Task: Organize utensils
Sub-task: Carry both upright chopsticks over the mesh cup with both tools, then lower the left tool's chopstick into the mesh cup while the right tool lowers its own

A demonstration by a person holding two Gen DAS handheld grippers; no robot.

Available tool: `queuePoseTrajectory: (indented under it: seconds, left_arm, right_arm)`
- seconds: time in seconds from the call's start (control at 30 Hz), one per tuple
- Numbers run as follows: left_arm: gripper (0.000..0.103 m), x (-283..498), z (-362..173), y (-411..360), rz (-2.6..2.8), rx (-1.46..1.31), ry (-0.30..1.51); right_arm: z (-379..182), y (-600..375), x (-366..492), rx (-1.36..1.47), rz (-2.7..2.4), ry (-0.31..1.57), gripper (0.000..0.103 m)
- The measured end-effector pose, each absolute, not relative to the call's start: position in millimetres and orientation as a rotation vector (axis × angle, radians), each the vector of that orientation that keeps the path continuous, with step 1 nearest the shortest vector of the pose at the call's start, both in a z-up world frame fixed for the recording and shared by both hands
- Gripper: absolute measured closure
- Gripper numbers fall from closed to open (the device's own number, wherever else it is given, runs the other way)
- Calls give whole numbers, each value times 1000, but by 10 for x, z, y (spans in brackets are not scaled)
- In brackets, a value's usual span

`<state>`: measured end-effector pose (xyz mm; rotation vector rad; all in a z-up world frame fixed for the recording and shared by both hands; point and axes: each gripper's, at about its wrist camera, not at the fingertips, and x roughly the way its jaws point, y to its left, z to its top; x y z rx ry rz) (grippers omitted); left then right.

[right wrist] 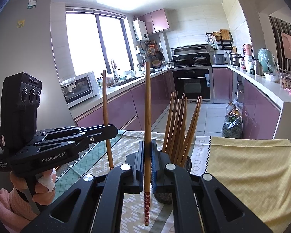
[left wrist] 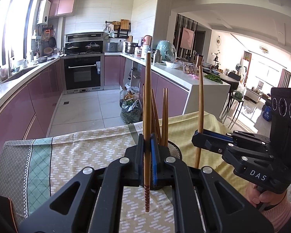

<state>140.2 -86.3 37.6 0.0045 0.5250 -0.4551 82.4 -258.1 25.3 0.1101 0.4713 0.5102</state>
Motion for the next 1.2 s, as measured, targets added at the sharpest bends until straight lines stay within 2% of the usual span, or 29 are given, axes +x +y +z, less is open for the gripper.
queuePoseTrajectory:
  seconds: [1.2]
  left_arm:
    - [96, 1683, 556, -989, -464, -3, 457]
  right_arm:
    - [421, -2614, 971, 152, 499, 408, 97]
